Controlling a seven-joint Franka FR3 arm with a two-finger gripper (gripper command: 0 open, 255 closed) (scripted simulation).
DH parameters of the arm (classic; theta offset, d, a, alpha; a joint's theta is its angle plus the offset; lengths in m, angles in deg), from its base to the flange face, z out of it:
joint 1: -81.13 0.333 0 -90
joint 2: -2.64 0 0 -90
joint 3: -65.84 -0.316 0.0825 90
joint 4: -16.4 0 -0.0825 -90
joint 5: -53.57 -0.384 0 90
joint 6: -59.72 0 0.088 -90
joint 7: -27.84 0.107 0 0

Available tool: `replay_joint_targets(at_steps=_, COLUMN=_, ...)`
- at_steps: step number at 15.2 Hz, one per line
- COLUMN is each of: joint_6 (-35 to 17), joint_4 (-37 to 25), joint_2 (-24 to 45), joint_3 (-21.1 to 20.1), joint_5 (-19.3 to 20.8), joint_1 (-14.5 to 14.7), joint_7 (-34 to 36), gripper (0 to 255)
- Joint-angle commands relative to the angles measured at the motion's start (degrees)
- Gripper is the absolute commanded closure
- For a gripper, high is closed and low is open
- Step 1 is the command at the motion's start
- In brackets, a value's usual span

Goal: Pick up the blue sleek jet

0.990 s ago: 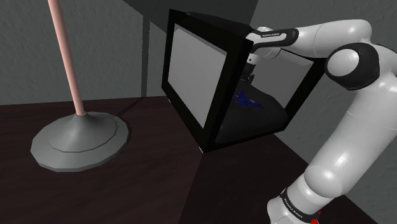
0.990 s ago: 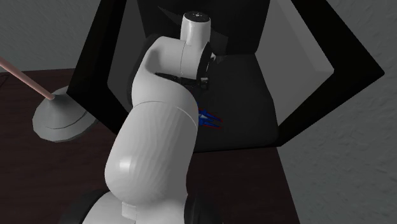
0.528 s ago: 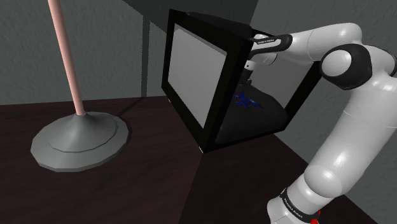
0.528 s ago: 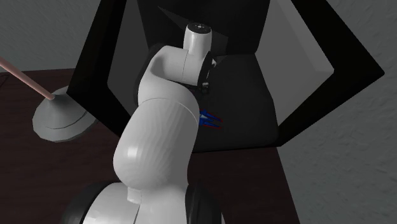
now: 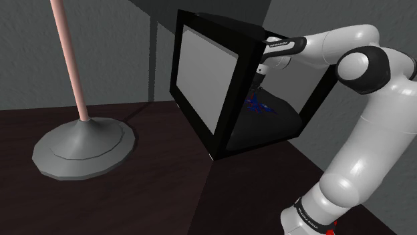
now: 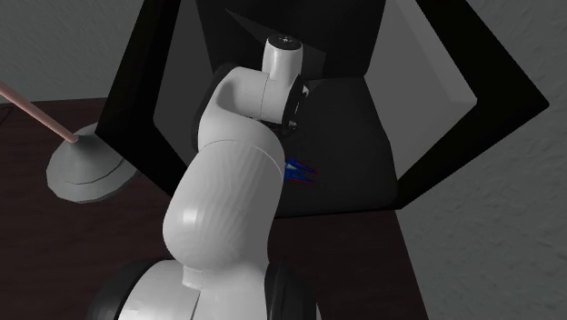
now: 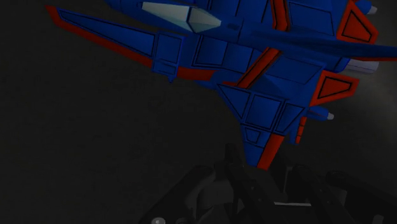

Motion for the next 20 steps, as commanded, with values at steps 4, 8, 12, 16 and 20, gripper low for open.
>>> replay_joint_targets(at_steps=4, joint_6=0.0, joint_4=0.1, joint_2=0.0, joint_3=0.0, joint_5=0.0, joint_1=0.0, joint_7=0.0, gripper=255)
replay_joint_targets(at_steps=8, joint_6=2.8, joint_4=-2.0, joint_2=-0.8, joint_3=0.1, joint_5=0.4, joint_1=0.0, joint_7=0.5, gripper=255)
replay_joint_targets(at_steps=12, joint_6=5.7, joint_4=-4.3, joint_2=-1.4, joint_3=0.2, joint_5=0.7, joint_1=0.0, joint_7=0.9, gripper=255)
replay_joint_targets(at_steps=16, joint_6=8.6, joint_4=-6.8, joint_2=-1.9, joint_3=0.2, joint_5=0.9, joint_1=0.0, joint_7=1.3, gripper=255)
replay_joint_targets(at_steps=20, joint_6=10.9, joint_4=-9.0, joint_2=-2.0, joint_3=0.3, joint_5=1.0, joint_1=-0.1, joint_7=1.6, gripper=255)
